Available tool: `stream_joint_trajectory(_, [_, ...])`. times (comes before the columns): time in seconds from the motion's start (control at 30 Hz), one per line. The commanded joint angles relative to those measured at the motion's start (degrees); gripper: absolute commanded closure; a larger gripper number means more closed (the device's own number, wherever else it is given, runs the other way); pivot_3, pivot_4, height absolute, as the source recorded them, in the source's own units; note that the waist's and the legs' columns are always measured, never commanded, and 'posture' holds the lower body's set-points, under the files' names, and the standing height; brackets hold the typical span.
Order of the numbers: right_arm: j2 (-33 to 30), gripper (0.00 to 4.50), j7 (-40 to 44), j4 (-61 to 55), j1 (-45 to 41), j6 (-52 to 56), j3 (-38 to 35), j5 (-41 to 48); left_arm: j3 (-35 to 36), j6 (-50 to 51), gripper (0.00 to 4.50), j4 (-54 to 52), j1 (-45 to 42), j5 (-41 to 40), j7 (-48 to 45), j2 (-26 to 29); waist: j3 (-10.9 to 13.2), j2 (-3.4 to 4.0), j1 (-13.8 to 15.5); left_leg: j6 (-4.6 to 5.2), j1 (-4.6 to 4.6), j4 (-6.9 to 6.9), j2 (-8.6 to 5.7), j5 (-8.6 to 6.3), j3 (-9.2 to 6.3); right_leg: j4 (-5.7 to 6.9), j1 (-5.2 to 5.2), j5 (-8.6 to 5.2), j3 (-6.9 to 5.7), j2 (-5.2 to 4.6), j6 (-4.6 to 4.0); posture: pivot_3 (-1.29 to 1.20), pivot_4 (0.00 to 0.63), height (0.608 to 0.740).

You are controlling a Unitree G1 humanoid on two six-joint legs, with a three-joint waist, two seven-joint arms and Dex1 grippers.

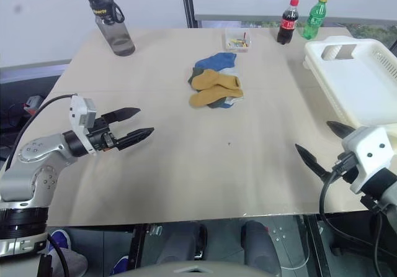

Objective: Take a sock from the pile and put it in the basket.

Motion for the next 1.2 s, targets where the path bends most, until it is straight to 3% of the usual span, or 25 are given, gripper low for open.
stream_joint_trajectory(0.03, [-0.71,0.00,-0.62,-0.20,-1.13,-1.19,0.45,-0.05,0.12,0.10,0.05,-1.46,-0.76,-0.99,0.19,-0.05,0.00,0.00,-0.01,0.00,0.00,0.00,0.00,0.00,0.00,0.00,0.00,0.00,0.00,0.00,0.00,0.00,0.150,0.740])
stream_joint_trajectory(0.27, [-0.30,0.00,-1.20,0.81,-3.30,-3.43,3.79,-1.09,-2.07,-0.63,0.05,-1.53,-2.64,1.39,3.19,-1.89,0.02,-0.03,-0.03,0.00,0.00,0.00,0.01,0.00,0.00,0.00,0.00,0.04,0.00,0.02,0.05,0.00,0.150,0.740])
stream_joint_trajectory(0.53, [0.61,0.00,-3.72,-0.12,-10.13,-4.84,14.02,-2.49,-6.87,-0.54,0.05,2.21,-9.06,8.10,11.03,-4.89,0.02,-0.04,-0.06,0.00,0.00,0.00,0.00,0.00,-0.01,0.01,0.00,0.09,0.00,0.05,0.13,0.00,0.150,0.740])
stream_joint_trajectory(0.67, [2.20,0.00,-7.42,3.17,-17.52,-5.28,24.40,-8.51,-11.21,4.14,0.05,6.73,-14.95,10.87,17.22,-10.23,0.04,-0.07,-0.07,0.00,0.01,0.04,-0.10,0.01,0.00,0.02,0.02,0.15,0.01,0.04,0.23,0.00,0.150,0.740])
stream_joint_trajectory(0.8, [5.11,0.00,-10.19,5.86,-23.83,-5.12,31.38,-12.57,-13.87,1.82,0.05,12.58,-19.77,14.50,22.05,-16.36,0.04,-0.08,-0.16,0.00,-0.03,0.03,-0.30,0.01,-0.09,0.05,-0.02,0.15,-0.02,0.03,0.22,0.00,0.150,0.740])
stream_joint_trajectory(0.9, [6.80,0.00,-11.66,7.35,-26.18,-5.25,34.33,-14.96,-13.17,2.23,0.05,17.17,-23.47,15.41,27.21,-20.92,0.06,-0.11,-0.04,-0.02,-0.18,0.04,-0.35,0.02,-0.12,0.09,-0.16,0.16,-0.03,0.01,0.22,0.00,0.150,0.740])
stream_joint_trajectory(1.0, [8.25,0.00,-12.58,7.49,-27.04,-5.06,36.08,-16.22,-11.85,2.08,0.83,20.78,-26.64,16.04,31.67,-24.32,0.06,-0.10,0.06,-0.02,-0.25,0.04,-0.40,0.02,-0.20,0.09,-0.19,0.16,-0.10,-0.04,0.22,0.00,0.150,0.740])
stream_joint_trajectory(1.2, [9.55,0.00,-13.44,7.27,-26.04,-5.34,36.86,-17.91,-8.66,3.11,0.83,27.13,-32.19,15.05,38.87,-29.20,0.06,-0.11,-0.11,-0.02,-0.25,0.04,-0.43,0.02,-0.21,0.10,-0.20,0.16,-0.10,-0.06,0.23,0.00,0.150,0.740])
